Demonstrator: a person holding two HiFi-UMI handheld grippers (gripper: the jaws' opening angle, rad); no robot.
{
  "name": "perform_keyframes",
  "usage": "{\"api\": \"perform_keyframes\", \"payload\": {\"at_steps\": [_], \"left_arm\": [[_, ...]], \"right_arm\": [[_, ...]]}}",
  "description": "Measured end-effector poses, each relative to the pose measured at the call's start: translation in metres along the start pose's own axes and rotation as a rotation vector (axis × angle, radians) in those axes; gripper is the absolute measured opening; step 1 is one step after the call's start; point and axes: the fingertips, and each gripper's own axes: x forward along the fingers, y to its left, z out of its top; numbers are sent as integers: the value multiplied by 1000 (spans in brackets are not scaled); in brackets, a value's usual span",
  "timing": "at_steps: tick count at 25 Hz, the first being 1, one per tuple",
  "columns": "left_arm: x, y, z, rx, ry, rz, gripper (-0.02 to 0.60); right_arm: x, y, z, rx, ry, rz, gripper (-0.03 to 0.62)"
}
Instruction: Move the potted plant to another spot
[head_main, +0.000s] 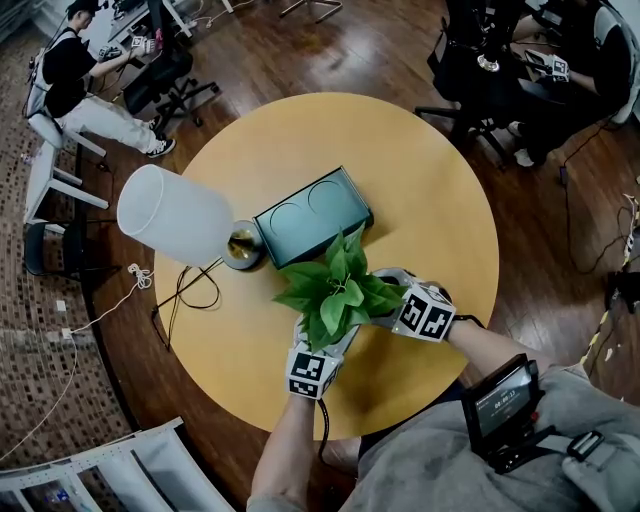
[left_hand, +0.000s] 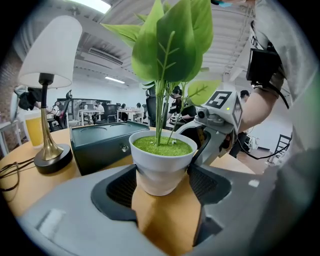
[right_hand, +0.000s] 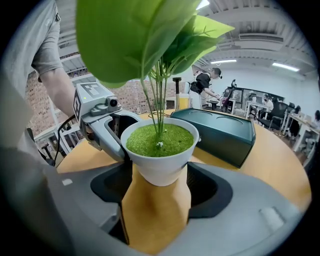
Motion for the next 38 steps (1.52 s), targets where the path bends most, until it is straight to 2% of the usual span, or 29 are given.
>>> {"api": "perform_keyframes", "payload": {"at_steps": [7,12,15,18,21,30,34,38], "left_arm": [[5,-2,2,1,5,-8,331],[8,-1,-12,6,17,-1,330],[10,4,0,15,14,6,330],[10,5,-5,16,14,4,333],[7,7,-9,-7,13,33,383],[-19,-8,-1,-45,23,144,382],[-31,-20,-9,-85,19,203,348],[-40,-43,-21,-126,3,207,279]], "right_arm": [[0,-5,-2,-22,-4,-15,331],[3,-6,-7,-32,-2,-24,331],[8,-9,-8,-36,-2,-26,333],[7,-10,-7,-28,3,-25,333],[5,-8,-10,-20,2,-22,354],[-23,-2,-2,-26,-28,2,352],[-33,5,-15,-19,-17,10,348],[-44,22,-30,12,-24,16,336]]}}
